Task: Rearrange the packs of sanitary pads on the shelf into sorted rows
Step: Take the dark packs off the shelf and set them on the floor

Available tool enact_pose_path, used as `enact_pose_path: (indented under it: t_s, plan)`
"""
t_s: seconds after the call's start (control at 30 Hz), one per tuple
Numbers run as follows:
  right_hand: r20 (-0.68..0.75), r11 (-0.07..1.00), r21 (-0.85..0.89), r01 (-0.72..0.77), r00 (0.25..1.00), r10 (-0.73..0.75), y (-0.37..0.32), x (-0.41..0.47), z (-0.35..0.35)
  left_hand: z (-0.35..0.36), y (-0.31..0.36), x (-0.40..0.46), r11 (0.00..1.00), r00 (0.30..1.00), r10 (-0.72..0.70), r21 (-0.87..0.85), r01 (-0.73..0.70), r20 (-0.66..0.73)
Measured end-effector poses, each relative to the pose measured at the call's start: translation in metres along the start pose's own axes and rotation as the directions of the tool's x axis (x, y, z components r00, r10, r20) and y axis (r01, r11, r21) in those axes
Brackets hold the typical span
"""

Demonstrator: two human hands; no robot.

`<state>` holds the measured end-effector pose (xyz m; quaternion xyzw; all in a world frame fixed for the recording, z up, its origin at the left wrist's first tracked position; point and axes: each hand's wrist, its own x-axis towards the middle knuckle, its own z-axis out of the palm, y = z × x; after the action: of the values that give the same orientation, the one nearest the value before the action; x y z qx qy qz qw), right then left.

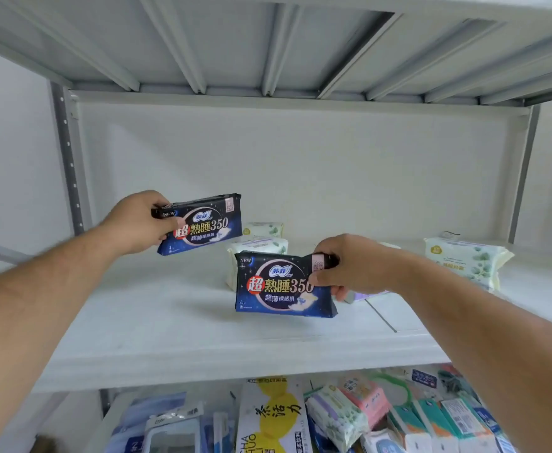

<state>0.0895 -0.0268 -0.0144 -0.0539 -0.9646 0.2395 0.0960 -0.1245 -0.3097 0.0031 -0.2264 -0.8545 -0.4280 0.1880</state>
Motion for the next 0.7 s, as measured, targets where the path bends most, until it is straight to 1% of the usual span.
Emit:
enact_pose_path:
  t_s: [0.07,0.17,0.33,0.53,0.7]
  plan:
    - [-0.050,0.998,0.016,0.055,0.997,-0.054,0.002,-0.022,-0.005,-0.008,0.021,-0.029,1.000,0.999,0.012,0.009,-0.012,-0.032]
    - [-0.075,0.993,0.046,0.113,0.991,-0.109,0.008,-0.062,-0.015,-0.015,0.049,-0.073,0.999,0.999,0.029,0.028,-0.028,-0.046]
    - [-0.033,0.982,-0.051,0.184,0.982,-0.185,0.032,-0.134,-0.031,-0.007,0.096,-0.144,0.998,0.999,0.019,0.057,-0.016,-0.049]
    - [-0.047,0.966,-0.147,0.215,0.974,-0.224,0.046,-0.214,-0.039,0.008,0.145,-0.221,0.999,1.000,-0.025,0.040,0.024,0.008]
    - [-0.055,0.967,-0.140,0.212,0.974,-0.221,0.047,-0.264,-0.034,0.002,0.166,-0.270,0.999,0.998,-0.031,0.038,0.029,0.062]
